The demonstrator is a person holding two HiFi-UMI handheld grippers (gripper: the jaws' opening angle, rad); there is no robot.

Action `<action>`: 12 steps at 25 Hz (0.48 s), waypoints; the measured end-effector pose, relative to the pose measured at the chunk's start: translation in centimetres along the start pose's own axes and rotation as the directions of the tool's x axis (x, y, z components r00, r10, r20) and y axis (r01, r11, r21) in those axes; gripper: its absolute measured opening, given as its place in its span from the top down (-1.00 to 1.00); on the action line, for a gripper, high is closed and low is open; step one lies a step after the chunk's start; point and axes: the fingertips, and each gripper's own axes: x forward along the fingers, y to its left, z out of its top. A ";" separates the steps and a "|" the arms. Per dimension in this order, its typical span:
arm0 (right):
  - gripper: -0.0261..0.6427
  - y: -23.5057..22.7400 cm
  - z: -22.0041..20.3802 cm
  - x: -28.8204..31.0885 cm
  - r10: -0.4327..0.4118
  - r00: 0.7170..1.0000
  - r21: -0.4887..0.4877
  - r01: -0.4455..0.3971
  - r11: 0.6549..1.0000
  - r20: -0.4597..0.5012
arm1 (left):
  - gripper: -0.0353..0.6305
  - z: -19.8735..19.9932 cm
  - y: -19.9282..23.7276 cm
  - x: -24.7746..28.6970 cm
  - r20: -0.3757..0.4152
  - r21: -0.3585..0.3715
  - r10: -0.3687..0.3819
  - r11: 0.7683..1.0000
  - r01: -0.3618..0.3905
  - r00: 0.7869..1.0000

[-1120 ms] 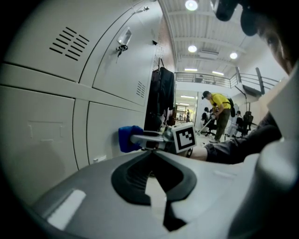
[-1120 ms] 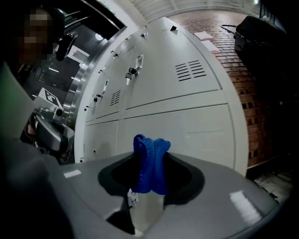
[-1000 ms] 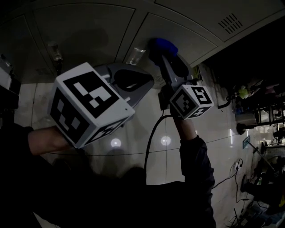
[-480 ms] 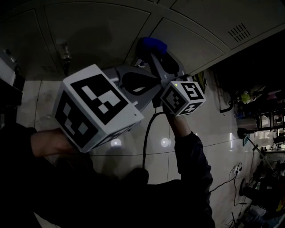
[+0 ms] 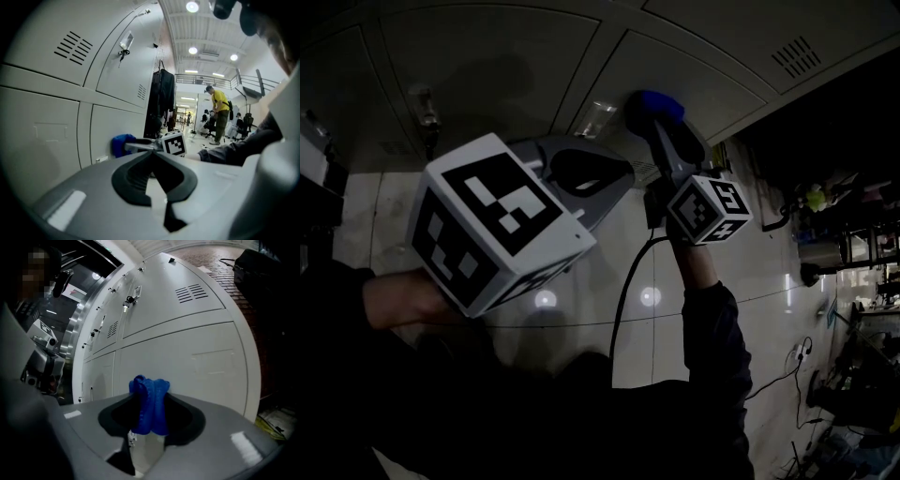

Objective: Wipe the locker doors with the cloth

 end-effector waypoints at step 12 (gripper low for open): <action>0.45 -8.6 0.0 -4.7 -0.165 0.986 -0.008 0.165 0.986 -0.015 | 0.89 -0.3 0.0 0.6 -0.009 -0.008 -0.003 1.000 0.003 1.000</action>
